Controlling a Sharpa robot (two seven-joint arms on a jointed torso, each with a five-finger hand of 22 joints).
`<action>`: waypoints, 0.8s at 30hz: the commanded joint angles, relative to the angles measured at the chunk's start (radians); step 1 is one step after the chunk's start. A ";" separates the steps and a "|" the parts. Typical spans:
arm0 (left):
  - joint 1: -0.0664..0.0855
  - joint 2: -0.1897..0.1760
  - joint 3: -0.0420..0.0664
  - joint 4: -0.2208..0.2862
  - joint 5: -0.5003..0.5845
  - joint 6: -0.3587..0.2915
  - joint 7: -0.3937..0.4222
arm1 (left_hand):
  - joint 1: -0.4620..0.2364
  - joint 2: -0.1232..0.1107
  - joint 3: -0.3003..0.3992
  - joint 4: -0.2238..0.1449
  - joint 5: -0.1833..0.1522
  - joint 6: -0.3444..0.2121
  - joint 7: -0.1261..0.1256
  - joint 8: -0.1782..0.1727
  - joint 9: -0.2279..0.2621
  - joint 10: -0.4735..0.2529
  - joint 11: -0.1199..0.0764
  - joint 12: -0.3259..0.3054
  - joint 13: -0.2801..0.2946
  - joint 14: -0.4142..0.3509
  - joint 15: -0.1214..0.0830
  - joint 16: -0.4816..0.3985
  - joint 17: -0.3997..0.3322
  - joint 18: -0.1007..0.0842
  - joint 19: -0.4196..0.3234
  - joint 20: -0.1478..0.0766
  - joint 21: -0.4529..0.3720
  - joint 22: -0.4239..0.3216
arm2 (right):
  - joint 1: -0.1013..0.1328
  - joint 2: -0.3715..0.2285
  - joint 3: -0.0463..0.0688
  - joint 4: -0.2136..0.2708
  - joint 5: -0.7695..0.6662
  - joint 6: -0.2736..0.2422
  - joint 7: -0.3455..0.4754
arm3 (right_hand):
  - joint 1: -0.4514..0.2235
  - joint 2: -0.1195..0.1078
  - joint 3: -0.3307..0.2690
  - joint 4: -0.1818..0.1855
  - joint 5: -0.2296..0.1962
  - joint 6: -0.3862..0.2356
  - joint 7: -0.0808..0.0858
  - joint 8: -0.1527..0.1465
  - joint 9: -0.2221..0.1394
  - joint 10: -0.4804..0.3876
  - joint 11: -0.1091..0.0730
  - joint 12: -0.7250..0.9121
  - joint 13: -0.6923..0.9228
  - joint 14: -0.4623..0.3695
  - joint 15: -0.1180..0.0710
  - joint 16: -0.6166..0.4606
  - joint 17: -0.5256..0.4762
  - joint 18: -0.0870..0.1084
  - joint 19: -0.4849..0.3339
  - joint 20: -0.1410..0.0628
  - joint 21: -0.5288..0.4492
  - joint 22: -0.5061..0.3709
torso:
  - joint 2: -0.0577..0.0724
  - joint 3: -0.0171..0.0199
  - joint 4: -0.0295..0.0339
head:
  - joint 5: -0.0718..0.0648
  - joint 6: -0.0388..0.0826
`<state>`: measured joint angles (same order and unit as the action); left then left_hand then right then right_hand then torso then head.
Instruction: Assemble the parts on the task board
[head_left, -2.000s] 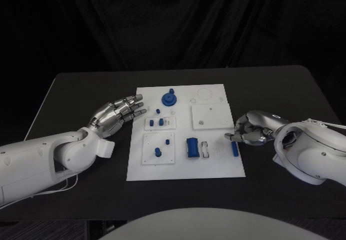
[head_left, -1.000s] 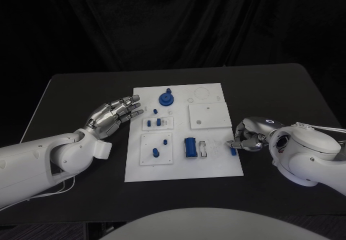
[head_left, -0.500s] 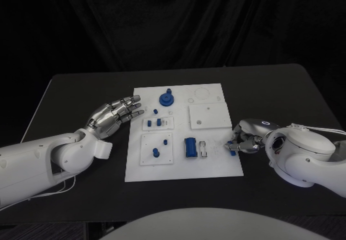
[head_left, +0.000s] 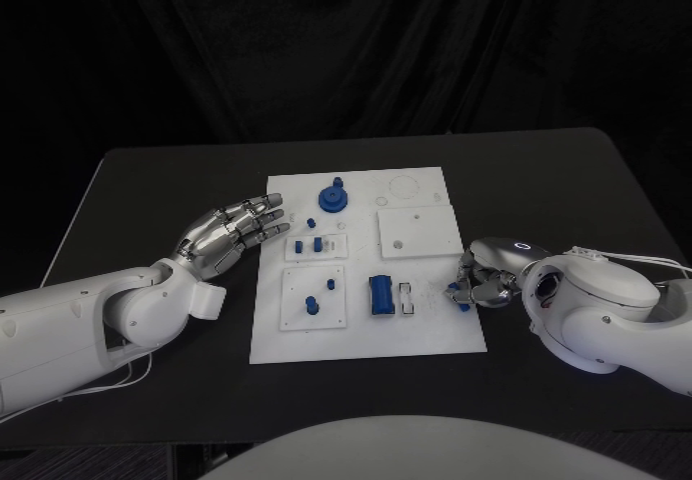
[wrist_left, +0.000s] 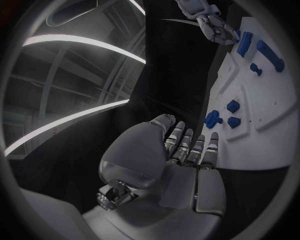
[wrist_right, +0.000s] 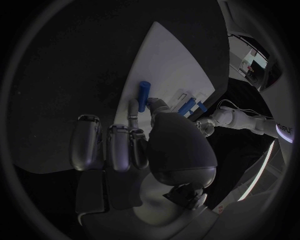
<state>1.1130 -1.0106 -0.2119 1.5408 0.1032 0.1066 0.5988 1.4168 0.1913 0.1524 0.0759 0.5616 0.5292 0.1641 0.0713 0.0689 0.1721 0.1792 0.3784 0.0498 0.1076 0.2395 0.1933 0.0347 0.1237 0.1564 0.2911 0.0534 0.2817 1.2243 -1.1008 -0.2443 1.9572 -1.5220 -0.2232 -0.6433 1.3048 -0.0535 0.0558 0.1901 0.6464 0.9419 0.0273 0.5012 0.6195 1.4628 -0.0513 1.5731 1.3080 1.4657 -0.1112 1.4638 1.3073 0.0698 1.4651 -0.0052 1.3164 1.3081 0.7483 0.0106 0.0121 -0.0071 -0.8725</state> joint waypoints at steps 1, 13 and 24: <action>-0.002 -0.001 0.001 0.002 0.002 0.016 0.005 | -0.007 -0.002 0.008 0.000 0.000 0.004 0.015 0.006 0.001 0.003 0.007 0.007 0.001 0.003 -0.002 0.004 0.001 -0.008 0.004 0.001 0.006 -0.001 | -0.010 0.003 -0.006 -0.010 0.004 0.014 0.002 | 0.053 0.001 0.060 -0.041 -0.060 0.003 -0.009 -0.010 -0.018 0.108 -0.001 -0.002 0.263 0.060 -0.002 -0.005 0.003 -0.010 0.028 0.002 -0.004 0.184 | 0.000 0.0000 0.0002 | 0.002 0.000; -0.004 -0.003 0.001 0.002 0.002 0.017 0.006 | -0.008 -0.002 0.010 0.001 0.000 0.006 0.016 0.007 0.001 0.004 0.009 0.009 0.002 0.004 -0.003 0.005 0.001 -0.007 0.004 0.002 0.006 0.000 | -0.011 0.000 -0.005 0.000 0.194 -0.151 0.121 | -0.014 -0.058 0.260 -0.063 -0.084 0.010 -0.005 -0.007 -0.017 0.108 0.002 -0.002 0.263 0.062 0.001 -0.002 0.010 -0.012 0.031 0.005 0.004 0.186 | -0.002 -0.0003 0.0009 | 0.006 0.000; -0.005 -0.001 0.001 0.001 0.002 0.018 0.005 | -0.008 -0.002 0.010 0.001 0.000 0.006 0.016 0.007 0.001 0.004 0.009 0.009 0.002 0.004 -0.003 0.005 0.001 -0.007 0.004 0.002 0.006 0.000 | -0.011 0.013 -0.005 0.001 0.418 -0.250 0.249 | -0.074 -0.059 0.303 -0.047 -0.064 0.006 -0.003 -0.005 -0.015 0.108 0.004 -0.002 0.263 0.063 0.002 -0.002 0.006 -0.012 0.032 0.006 0.005 0.186 | 0.000 0.0001 -0.0007 | 0.005 0.000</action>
<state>1.1097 -1.0132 -0.2119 1.5408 0.1032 0.1096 0.5952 1.4169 0.1913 0.1593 0.0771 0.5616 0.5291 0.1642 0.0713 0.0688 0.1763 0.1835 0.3830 0.0505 0.1075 0.2395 0.1933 0.0346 0.1237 0.1563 0.2911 0.0535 0.2818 1.2151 -1.0895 -0.2494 1.9574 -1.2043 -0.4027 -0.4644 1.2411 -0.1101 0.2932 0.2012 0.5772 0.9497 0.0231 0.4918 0.6037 1.4627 -0.0513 1.5731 1.3077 1.4656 -0.1111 1.4638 1.3073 0.0698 1.4651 -0.0052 1.3165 1.3081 0.7472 0.0104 0.0121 -0.0012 -0.8725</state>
